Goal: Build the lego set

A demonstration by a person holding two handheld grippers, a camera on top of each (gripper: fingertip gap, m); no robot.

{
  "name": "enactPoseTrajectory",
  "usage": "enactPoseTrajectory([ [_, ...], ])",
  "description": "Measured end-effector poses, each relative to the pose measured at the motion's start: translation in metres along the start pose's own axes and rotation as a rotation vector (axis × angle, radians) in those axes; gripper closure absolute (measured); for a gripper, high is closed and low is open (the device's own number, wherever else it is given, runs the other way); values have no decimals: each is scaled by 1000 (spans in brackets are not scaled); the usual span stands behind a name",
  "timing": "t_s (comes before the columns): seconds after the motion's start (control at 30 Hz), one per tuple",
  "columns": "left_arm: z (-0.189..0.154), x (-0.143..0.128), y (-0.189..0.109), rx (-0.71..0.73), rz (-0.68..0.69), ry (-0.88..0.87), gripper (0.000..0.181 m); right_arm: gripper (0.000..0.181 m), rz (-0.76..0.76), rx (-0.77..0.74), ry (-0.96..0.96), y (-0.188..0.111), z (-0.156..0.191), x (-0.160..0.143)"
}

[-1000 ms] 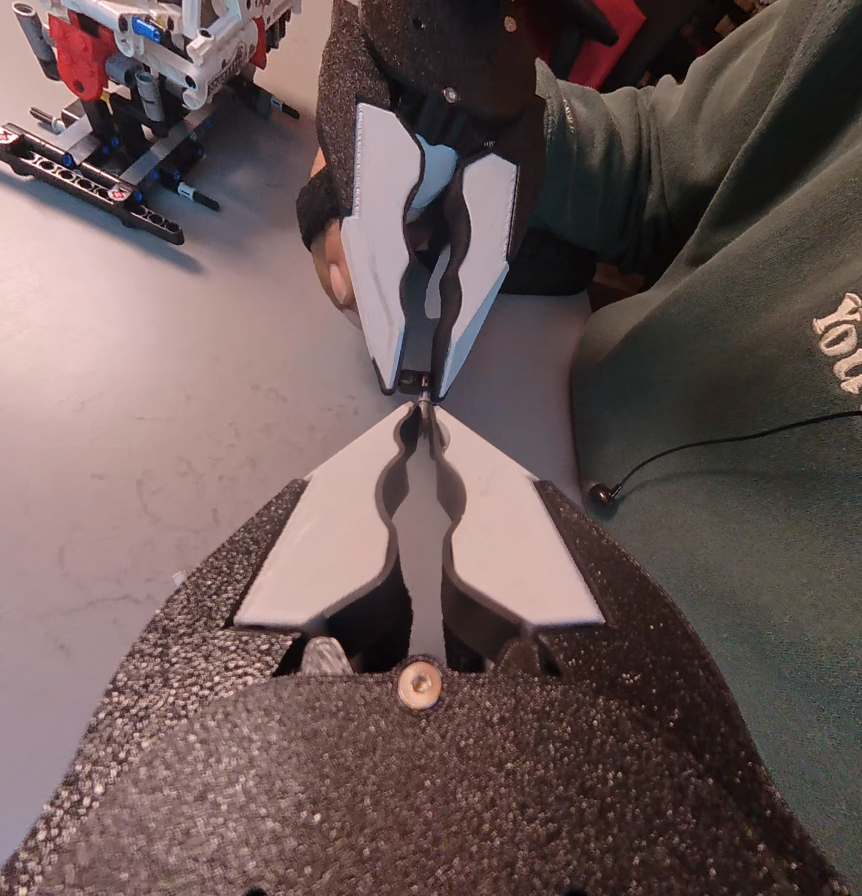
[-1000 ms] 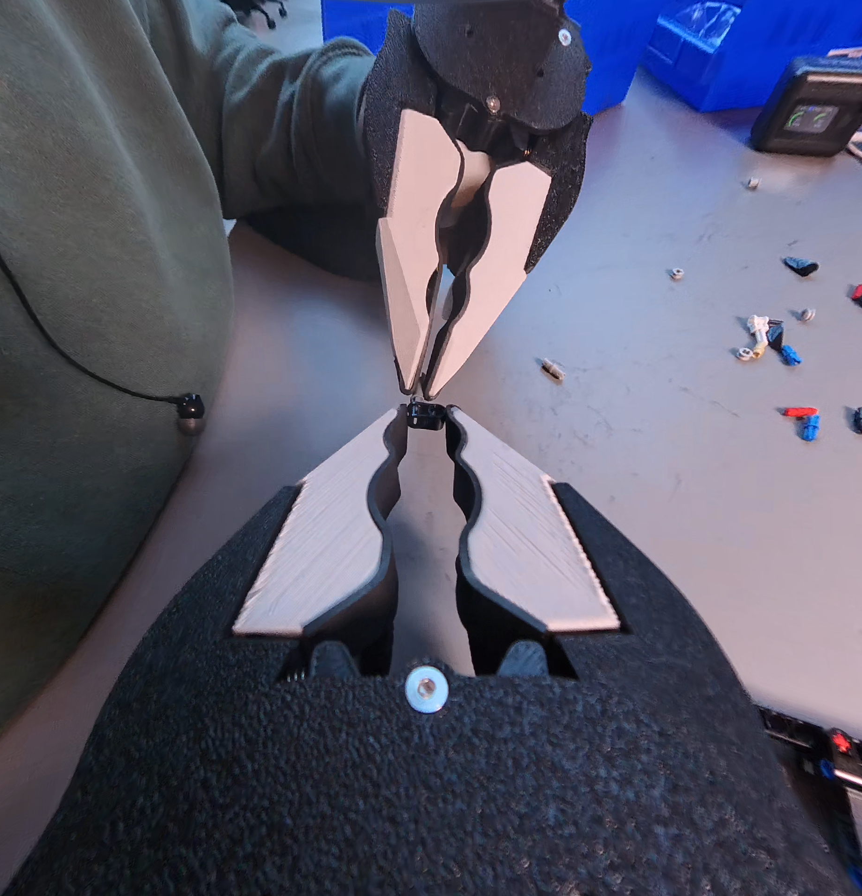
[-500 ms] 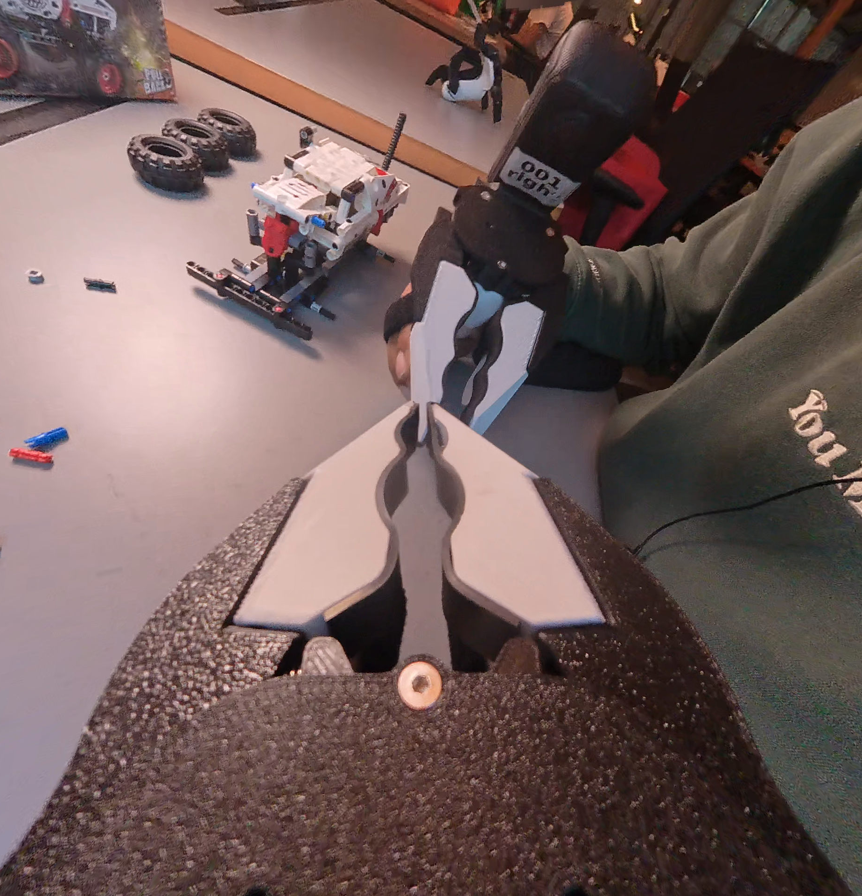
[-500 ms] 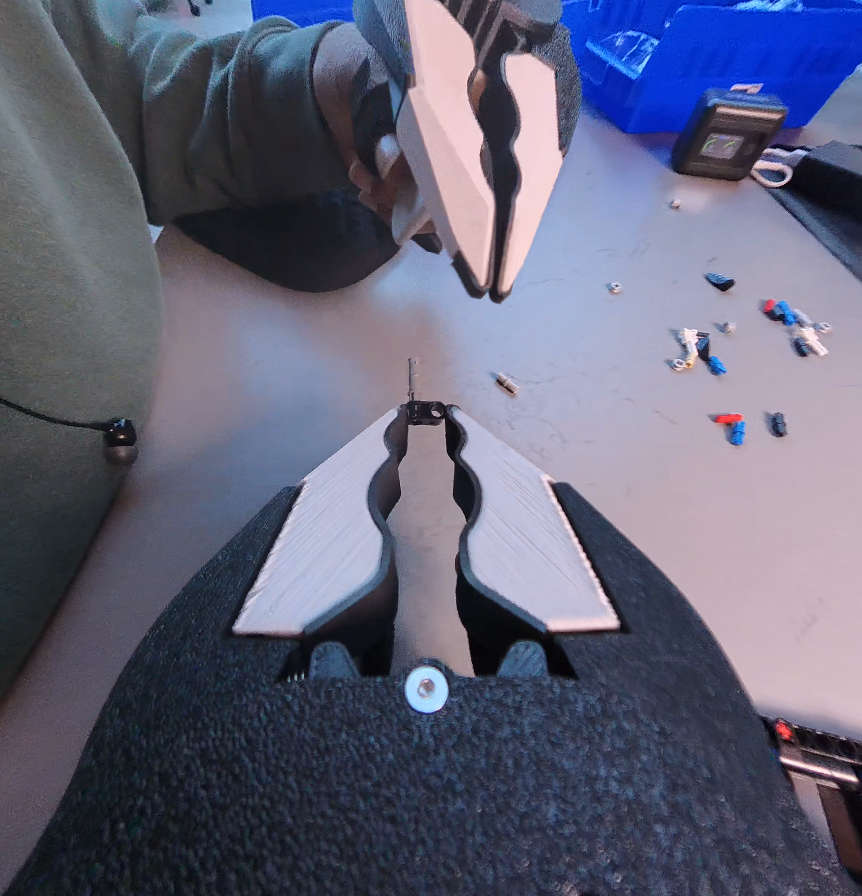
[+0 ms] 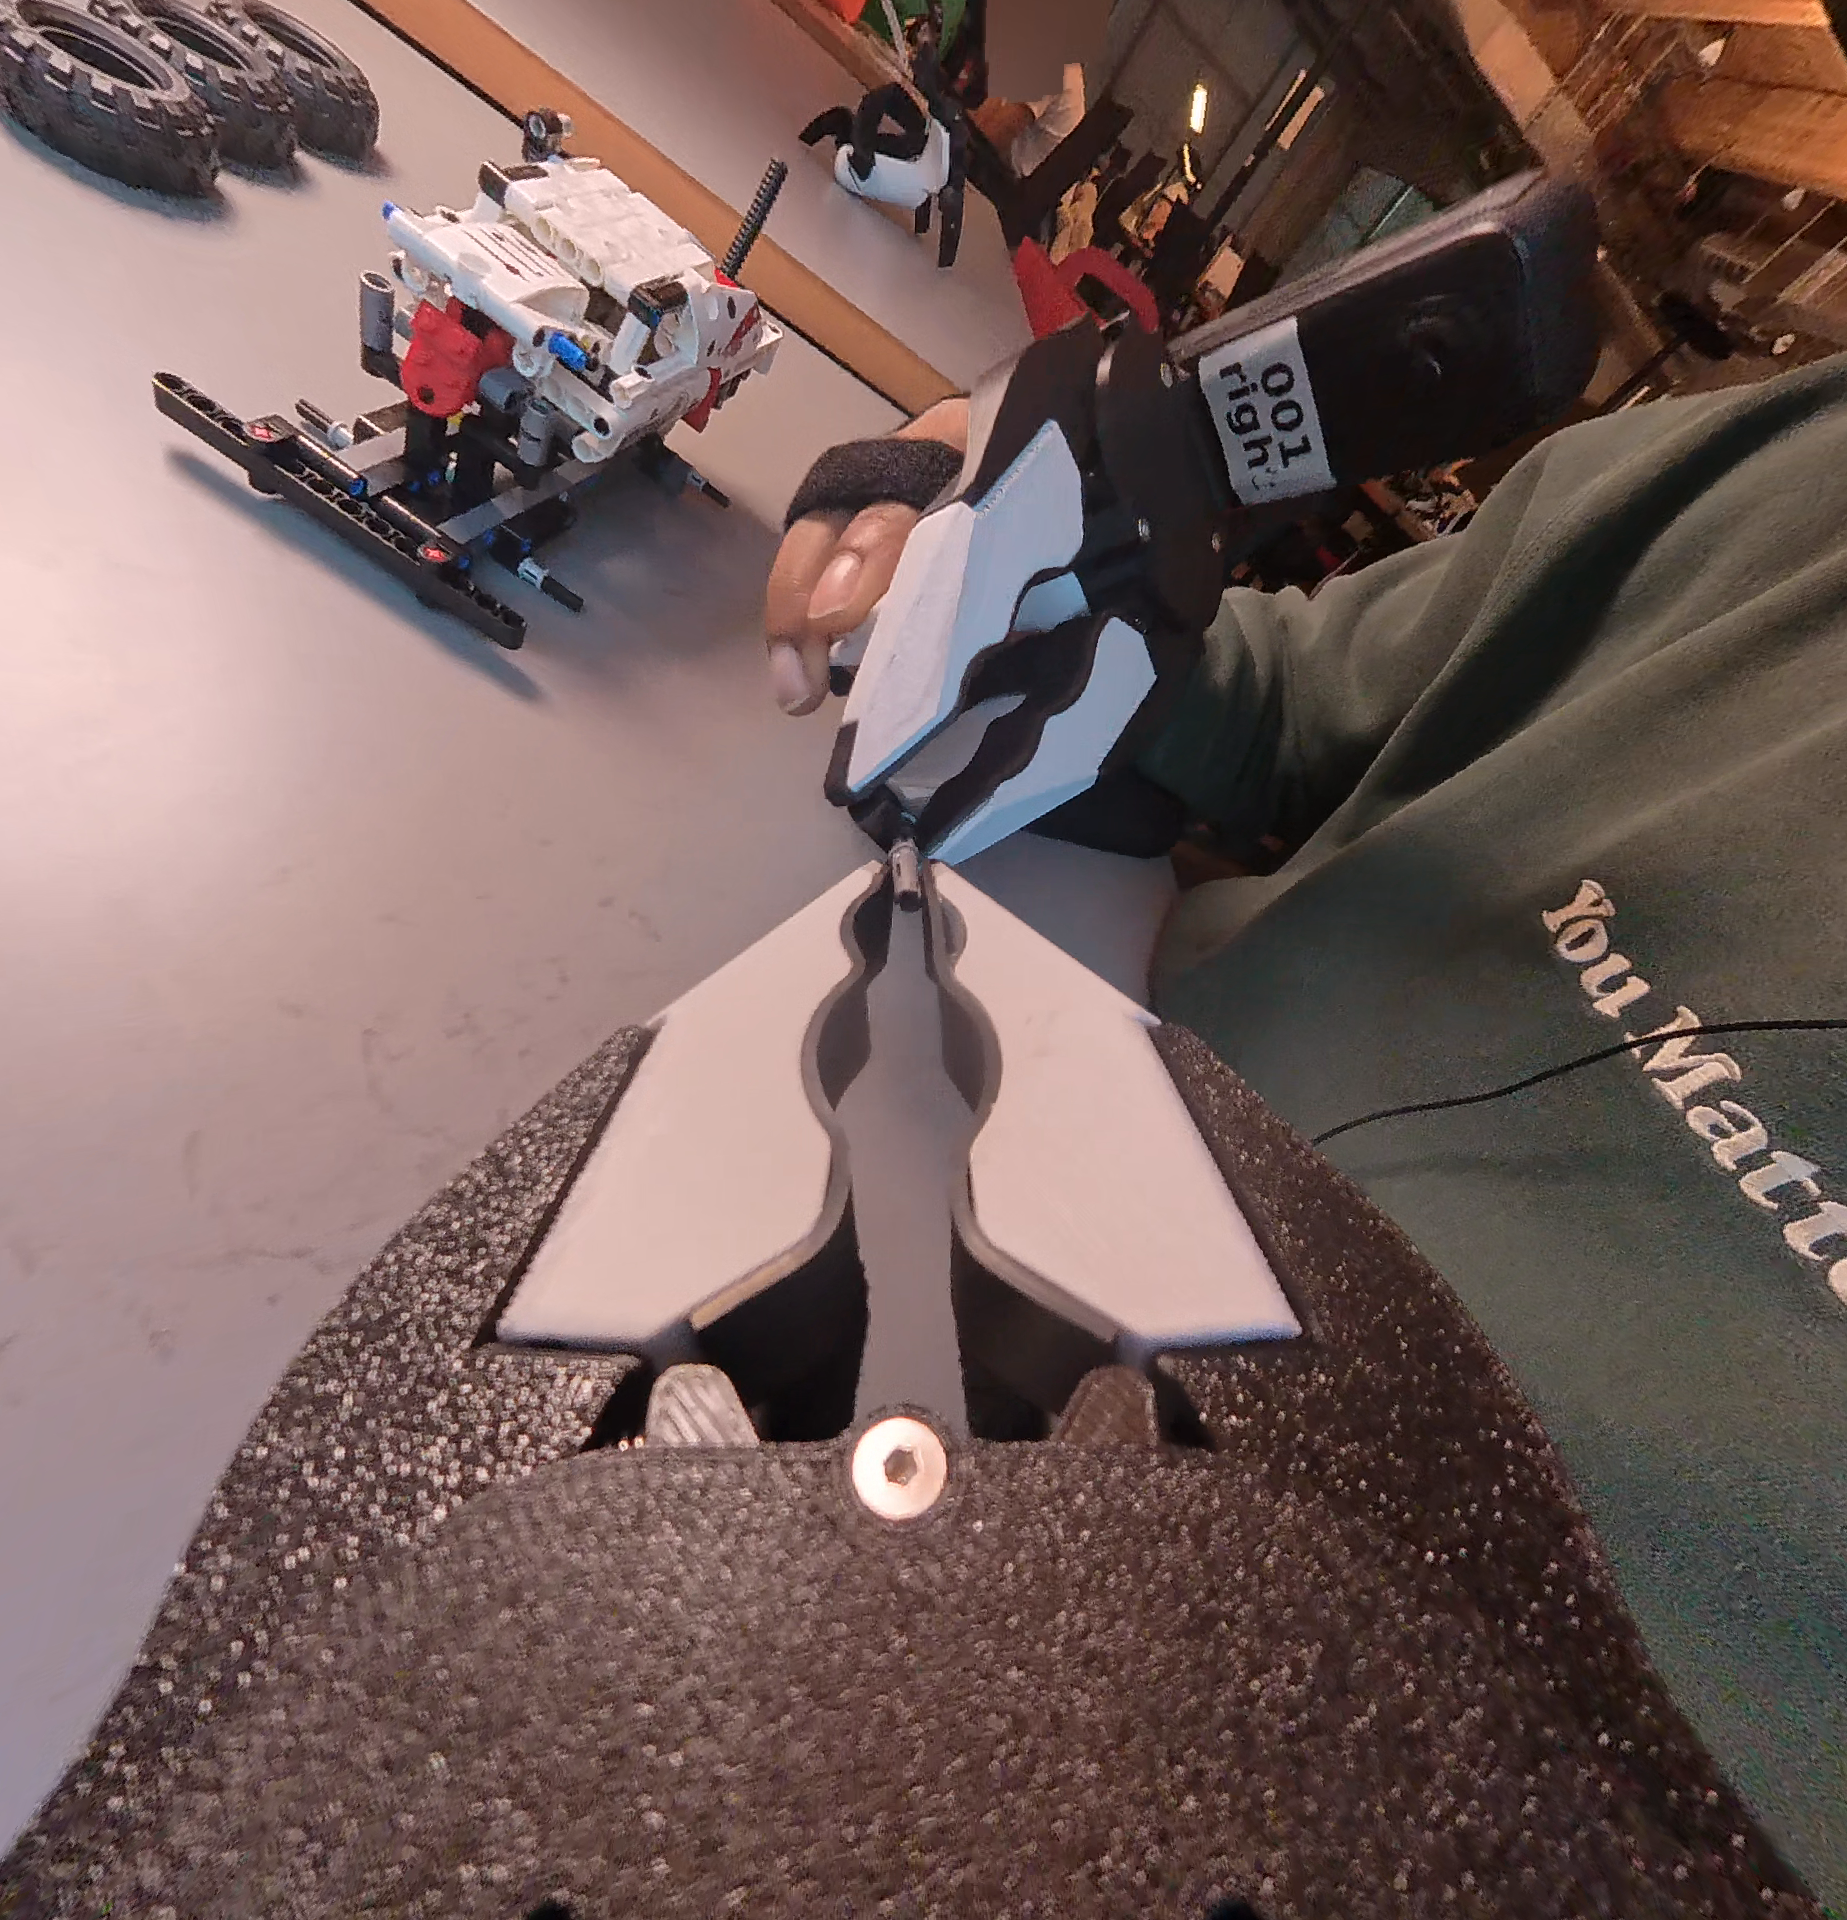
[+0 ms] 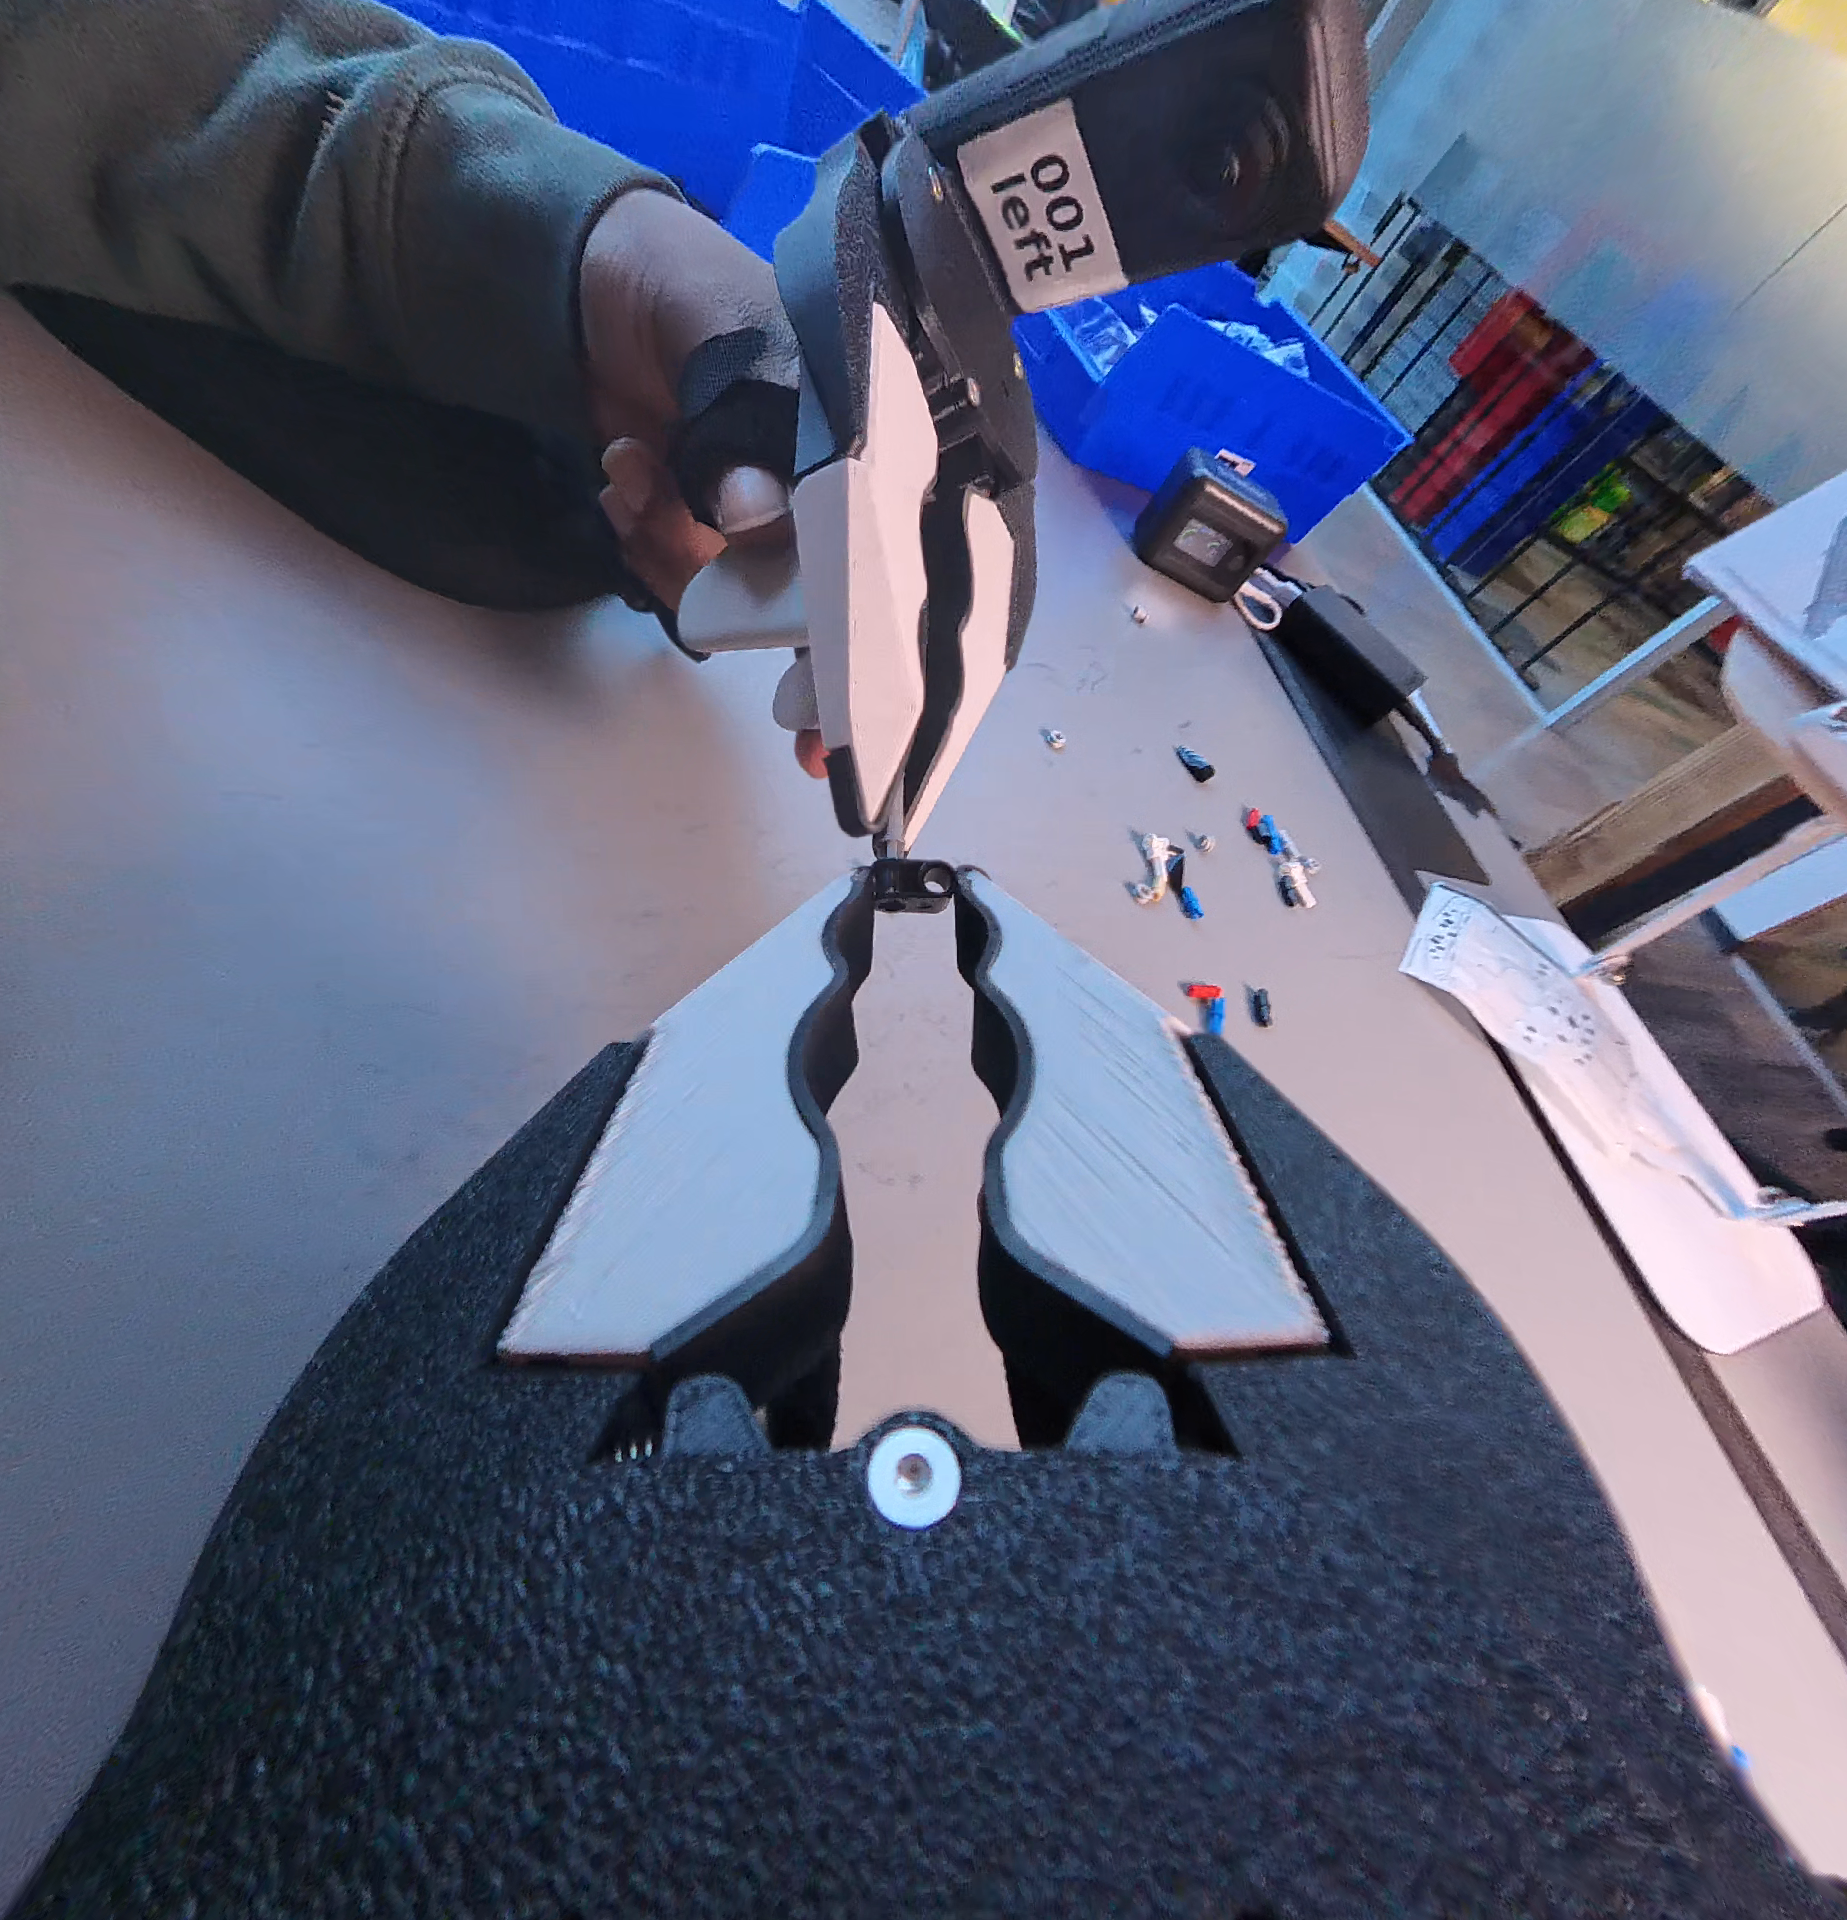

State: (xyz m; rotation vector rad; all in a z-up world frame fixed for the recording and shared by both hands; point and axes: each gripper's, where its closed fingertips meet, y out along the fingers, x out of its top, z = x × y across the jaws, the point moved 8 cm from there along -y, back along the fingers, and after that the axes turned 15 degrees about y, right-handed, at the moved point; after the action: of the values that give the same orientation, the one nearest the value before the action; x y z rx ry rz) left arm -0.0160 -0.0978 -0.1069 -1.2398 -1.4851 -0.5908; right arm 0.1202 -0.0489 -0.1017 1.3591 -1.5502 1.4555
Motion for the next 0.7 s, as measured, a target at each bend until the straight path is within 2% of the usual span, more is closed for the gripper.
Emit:
enactPoseTrajectory([
  [0.13,0,3,-2,-73,-108,-61,177,167,-86,-19,-42,-6,1,7],
  [0.33,-5,8,-1,-221,-245,-127,178,166,-240,110,124,-15,-1,15],
  [0.47,-5,5,2,-266,-258,-173,177,166,-234,129,120,-17,1,16],
  [0.7,-4,1,1,-243,-216,-199,178,167,-183,104,106,-12,3,12],
])
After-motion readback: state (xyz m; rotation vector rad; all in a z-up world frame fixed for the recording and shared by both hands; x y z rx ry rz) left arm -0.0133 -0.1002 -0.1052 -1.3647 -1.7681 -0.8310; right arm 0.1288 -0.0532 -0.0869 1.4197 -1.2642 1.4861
